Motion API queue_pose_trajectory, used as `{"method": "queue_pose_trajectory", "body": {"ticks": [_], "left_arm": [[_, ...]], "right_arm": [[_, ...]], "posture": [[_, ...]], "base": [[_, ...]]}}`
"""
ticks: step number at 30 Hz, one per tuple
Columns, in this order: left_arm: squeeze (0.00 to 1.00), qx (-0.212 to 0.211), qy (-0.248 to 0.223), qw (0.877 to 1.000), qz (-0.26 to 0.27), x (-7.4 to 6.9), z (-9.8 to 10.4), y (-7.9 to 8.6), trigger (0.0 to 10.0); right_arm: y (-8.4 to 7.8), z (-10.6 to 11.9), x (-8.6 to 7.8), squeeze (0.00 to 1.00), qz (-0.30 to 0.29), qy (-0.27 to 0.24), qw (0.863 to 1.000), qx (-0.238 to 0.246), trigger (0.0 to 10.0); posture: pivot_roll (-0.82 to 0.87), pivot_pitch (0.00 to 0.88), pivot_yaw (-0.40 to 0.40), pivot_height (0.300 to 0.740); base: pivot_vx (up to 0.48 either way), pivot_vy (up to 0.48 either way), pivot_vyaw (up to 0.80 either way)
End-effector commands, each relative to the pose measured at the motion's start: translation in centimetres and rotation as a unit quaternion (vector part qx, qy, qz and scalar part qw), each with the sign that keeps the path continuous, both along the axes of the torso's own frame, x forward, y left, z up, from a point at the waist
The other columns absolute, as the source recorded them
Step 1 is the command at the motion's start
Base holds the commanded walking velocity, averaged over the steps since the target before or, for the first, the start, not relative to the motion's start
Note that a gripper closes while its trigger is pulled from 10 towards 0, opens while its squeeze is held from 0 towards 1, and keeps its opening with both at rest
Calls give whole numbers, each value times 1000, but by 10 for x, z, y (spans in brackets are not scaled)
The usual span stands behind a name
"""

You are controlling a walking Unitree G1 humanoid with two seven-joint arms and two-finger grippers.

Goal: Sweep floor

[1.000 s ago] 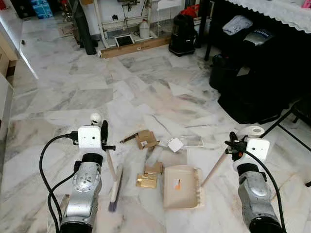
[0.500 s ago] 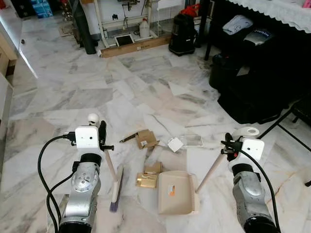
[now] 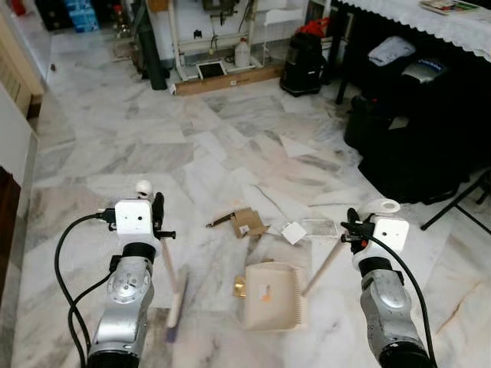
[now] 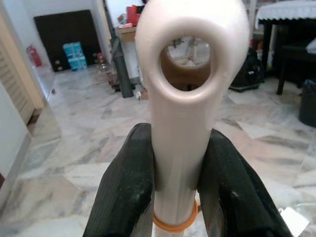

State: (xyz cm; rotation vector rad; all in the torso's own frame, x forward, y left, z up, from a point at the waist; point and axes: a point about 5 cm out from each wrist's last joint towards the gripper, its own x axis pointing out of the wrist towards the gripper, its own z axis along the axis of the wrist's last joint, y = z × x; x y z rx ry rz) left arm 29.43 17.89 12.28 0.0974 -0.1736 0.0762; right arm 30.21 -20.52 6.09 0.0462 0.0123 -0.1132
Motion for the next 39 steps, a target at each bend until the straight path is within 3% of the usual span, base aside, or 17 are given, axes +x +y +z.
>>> {"method": "queue_pose_trajectory", "body": {"ticks": [1,31,39], "left_arm": [[0,-6,-16,1000,-17,3,8,-8,10000],[0,3,-11,1000,-21,3,7,-9,10000],[0,6,-10,1000,-23,3,6,-9,10000]], "right_arm": [[-4,8,2,0,-9,-17,1000,-2,10000],[-5,3,0,0,-3,-4,1000,-10,10000],[-4,4,2,0,2,-4,1000,-8,10000]], "posture": [[55,80,22,740],[56,35,30,740],[50,28,36,740]], "base": [[0,0,0],[0,0,0],[273,0,0]]}}
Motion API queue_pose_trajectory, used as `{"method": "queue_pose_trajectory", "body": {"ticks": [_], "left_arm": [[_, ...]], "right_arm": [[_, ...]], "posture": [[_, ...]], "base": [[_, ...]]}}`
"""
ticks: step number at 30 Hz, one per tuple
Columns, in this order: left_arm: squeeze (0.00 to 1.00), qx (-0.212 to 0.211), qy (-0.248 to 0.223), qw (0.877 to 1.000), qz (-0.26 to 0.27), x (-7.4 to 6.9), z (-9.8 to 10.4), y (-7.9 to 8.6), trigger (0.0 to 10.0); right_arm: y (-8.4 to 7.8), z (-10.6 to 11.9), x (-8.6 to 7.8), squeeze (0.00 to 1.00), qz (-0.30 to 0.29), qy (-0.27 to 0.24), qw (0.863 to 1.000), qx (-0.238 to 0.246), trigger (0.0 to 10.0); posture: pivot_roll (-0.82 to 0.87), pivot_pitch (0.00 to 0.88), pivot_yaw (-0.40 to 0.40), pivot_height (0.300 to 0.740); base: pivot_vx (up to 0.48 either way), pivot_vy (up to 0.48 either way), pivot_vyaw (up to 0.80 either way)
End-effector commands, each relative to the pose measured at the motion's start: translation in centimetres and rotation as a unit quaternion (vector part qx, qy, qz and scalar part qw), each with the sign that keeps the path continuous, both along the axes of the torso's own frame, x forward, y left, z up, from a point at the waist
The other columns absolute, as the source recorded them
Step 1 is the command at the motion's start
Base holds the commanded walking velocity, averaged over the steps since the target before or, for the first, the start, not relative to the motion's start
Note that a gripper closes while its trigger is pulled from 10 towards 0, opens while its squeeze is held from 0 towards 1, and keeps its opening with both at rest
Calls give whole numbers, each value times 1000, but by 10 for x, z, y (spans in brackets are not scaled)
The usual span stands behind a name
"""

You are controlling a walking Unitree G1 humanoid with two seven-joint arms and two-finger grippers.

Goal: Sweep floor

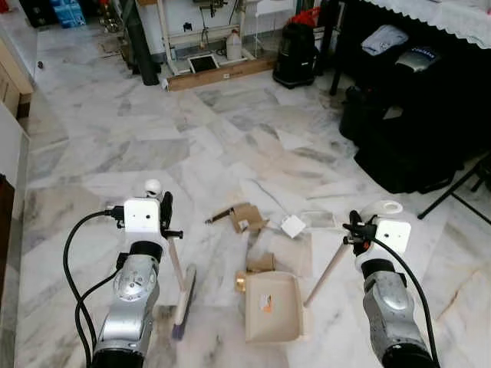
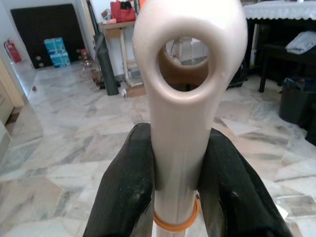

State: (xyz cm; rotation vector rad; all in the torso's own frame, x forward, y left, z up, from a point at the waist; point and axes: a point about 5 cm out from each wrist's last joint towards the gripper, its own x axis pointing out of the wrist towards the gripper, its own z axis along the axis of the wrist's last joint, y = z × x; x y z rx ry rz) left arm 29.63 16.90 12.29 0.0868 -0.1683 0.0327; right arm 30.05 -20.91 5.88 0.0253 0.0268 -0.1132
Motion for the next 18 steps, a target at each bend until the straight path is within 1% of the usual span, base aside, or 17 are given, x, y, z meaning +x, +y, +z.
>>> {"method": "queue_pose_trajectory", "body": {"ticks": [1,12,18], "left_arm": [[0,10,-14,1000,-1,1,6,1,10000],[0,12,-16,1000,0,3,7,0,10000],[0,13,-19,1000,3,3,8,1,10000]], "right_arm": [[0,5,4,0,3,-10,1000,1,10000],[-4,6,3,0,-1,-12,1000,0,10000],[-1,7,4,0,3,-12,1000,-1,10000]], "posture": [[50,29,36,740],[49,47,37,740],[51,51,34,740]], "base": [[281,0,0],[309,0,0],[313,0,0]]}}
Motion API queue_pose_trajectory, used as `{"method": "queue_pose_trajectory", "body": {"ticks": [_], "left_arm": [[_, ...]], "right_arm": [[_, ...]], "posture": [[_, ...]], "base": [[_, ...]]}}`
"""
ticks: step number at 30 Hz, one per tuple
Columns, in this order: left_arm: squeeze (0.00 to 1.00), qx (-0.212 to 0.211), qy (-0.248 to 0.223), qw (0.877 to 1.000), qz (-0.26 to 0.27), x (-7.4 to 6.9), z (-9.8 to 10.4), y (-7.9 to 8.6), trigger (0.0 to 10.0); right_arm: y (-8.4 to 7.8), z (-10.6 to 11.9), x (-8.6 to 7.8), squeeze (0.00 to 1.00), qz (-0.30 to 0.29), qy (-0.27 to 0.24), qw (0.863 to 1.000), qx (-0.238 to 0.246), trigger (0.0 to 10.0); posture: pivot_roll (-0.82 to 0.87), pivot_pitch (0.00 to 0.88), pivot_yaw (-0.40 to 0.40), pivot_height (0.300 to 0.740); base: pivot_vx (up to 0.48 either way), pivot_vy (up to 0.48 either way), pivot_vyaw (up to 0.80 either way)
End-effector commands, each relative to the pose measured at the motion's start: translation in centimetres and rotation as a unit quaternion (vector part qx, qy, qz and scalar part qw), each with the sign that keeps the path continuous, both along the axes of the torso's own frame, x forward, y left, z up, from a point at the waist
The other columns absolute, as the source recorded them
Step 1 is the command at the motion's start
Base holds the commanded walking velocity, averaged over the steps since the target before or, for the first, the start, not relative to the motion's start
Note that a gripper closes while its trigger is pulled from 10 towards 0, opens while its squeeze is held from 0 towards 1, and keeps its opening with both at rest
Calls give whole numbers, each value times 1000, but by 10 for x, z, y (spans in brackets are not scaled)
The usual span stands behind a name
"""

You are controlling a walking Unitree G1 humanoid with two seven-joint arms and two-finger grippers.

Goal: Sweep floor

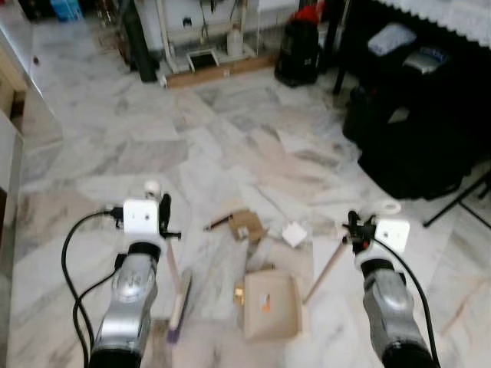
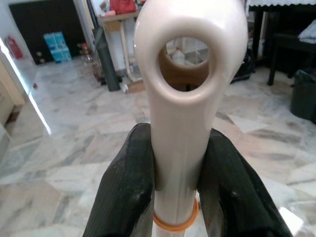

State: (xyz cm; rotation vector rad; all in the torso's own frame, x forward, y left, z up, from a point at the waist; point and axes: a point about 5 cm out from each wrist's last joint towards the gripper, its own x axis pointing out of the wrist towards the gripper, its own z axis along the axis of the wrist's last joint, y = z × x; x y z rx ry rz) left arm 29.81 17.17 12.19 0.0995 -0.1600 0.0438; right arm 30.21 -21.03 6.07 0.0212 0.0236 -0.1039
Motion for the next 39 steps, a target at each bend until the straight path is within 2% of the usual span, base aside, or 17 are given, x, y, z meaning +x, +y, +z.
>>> {"method": "queue_pose_trajectory", "body": {"ticks": [1,11,18,27,29,39], "left_arm": [[0,7,-23,1000,-2,1,10,-2,10000],[0,9,-24,1000,-2,0,9,0,10000],[0,12,-17,1000,0,-2,6,2,10000],[0,12,-15,1000,-1,-2,5,1,10000],[0,11,-16,1000,-1,-1,5,0,10000],[0,9,-20,1000,1,-1,6,0,10000]], "right_arm": [[0,5,3,0,0,-10,1000,1,10000],[0,1,-1,0,4,-5,1000,-6,10000],[-7,-3,-8,0,-1,6,999,-31,10000],[-18,2,-18,0,-21,-5,999,-48,10000],[-22,1,-23,0,-31,0,997,-64,10000],[-24,-5,-39,0,-65,10,995,-76,10000]], "posture": [[52,55,33,740],[47,67,36,740],[40,80,38,740],[24,76,39,740],[24,76,37,740],[25,61,29,740]], "base": [[311,0,0],[92,0,0],[0,0,0],[0,0,0],[0,0,0],[0,0,0]]}}
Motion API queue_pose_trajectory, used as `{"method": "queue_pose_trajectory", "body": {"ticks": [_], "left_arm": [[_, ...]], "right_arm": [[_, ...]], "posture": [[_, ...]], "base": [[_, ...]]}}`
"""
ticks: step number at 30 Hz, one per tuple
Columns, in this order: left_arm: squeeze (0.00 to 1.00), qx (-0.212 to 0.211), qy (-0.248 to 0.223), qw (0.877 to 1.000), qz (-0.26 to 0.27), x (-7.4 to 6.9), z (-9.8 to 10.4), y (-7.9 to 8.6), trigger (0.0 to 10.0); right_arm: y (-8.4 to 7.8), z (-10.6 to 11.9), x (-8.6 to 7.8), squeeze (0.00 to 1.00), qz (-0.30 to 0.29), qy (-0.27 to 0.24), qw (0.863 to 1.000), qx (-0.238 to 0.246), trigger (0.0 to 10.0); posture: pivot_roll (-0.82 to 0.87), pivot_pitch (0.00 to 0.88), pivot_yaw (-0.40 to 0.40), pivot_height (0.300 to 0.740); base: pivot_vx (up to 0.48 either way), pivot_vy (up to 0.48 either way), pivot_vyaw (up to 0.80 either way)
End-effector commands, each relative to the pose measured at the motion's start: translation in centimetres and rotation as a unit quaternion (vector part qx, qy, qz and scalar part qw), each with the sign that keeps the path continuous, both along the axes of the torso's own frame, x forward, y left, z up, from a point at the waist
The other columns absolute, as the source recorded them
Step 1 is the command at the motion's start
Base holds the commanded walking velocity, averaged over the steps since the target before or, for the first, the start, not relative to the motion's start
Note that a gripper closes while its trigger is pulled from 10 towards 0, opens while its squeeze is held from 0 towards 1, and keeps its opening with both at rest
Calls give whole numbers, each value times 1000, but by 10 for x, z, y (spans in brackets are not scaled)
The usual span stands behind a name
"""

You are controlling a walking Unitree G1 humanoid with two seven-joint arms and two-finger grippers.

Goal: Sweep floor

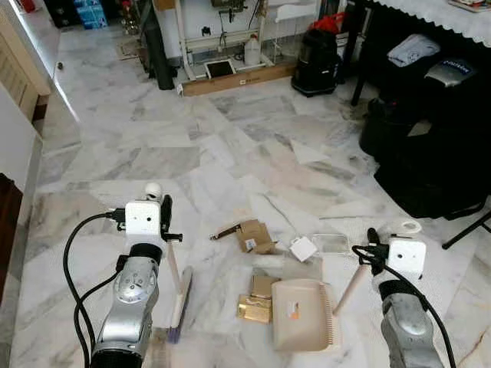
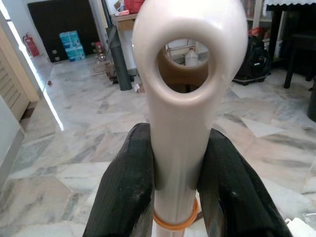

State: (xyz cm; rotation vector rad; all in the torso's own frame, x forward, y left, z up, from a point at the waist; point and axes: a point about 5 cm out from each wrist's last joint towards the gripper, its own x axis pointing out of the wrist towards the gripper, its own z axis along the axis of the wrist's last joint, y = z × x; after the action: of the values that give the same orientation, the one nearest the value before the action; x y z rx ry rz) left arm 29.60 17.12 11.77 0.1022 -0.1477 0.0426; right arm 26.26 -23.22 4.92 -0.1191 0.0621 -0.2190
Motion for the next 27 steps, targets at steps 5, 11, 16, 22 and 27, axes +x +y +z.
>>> {"method": "queue_pose_trajectory", "body": {"ticks": [5,11,16,22,27], "left_arm": [[0,5,-27,1000,-3,1,9,-2,10000],[0,2,-29,1000,-6,-1,9,-4,10000],[0,1,-29,1000,-8,0,9,-4,10000],[0,-1,-30,1000,-7,1,9,-4,10000],[0,-3,-27,1000,-10,2,8,-7,10000]], "right_arm": [[-2,5,-8,0,-18,-7,1000,-11,10000],[-3,5,-28,0,-44,-8,999,-14,10000],[-3,4,-35,0,-44,4,999,-18,10000],[-10,23,-33,0,-58,-37,997,-21,10000],[-15,38,-27,0,-58,-61,996,-25,10000]], "posture": [[19,50,26,740],[19,38,20,740],[18,47,16,740],[10,61,15,740],[7,70,14,740]], "base": [[0,0,0],[0,0,0],[0,0,0],[0,0,0],[0,0,0]]}}
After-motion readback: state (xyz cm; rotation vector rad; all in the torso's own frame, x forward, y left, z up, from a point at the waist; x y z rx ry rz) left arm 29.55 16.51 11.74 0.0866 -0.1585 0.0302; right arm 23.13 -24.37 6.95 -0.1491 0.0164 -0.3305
